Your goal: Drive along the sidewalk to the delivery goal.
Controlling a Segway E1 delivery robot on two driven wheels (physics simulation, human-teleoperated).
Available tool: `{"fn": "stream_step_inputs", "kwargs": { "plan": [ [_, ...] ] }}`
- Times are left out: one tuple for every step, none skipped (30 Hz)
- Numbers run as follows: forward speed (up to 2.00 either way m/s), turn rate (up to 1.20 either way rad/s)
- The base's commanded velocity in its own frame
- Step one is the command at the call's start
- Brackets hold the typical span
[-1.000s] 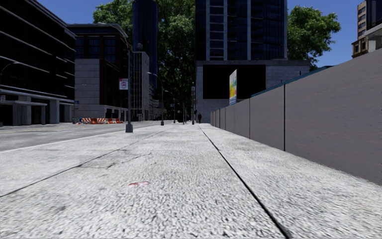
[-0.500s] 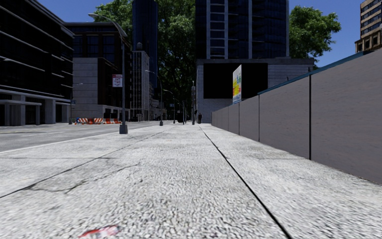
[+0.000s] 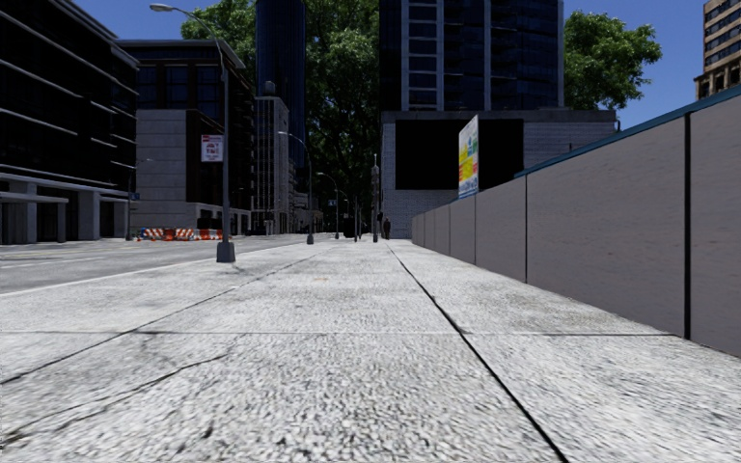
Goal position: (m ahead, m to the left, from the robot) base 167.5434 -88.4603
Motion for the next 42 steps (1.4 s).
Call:
{"fn": "stream_step_inputs", "kwargs": {
  "plan": [
    [2.0,0.0],
    [2.0,0.0],
    [2.0,0.0],
    [2.0,0.0],
    [2.0,0.0],
    [2.0,0.0],
    [2.0,0.0],
    [2.0,0.0],
    [2.0,0.0],
    [2.0,0.0],
    [2.0,0.0],
    [2.0,0.0],
    [2.0,0.0],
    [2.0,0.0],
    [2.0,0.0],
    [2.0,0.0],
    [2.0,0.0],
    [2.0,0.0],
    [2.0,0.0],
    [2.0,0.0],
    [2.0,0.0],
    [2.0,0.0],
    [2.0,0.0],
    [2.0,0.0],
    [2.0,0.0],
    [2.0,0.0],
    [2.0,0.0],
    [2.0,-0.07],
    [2.0,-0.11],
    [2.0,-0.13],
    [2.0,-0.13],
    [2.0,-0.14],
    [2.0,-0.14],
    [2.0,-0.15],
    [2.0,-0.15],
    [2.0,-0.15],
    [2.0,-0.16],
    [2.0,-0.16],
    [2.0,-0.17],
    [2.0,-0.2],
    [2.0,-0.2],
    [2.0,-0.27]
  ]
}}
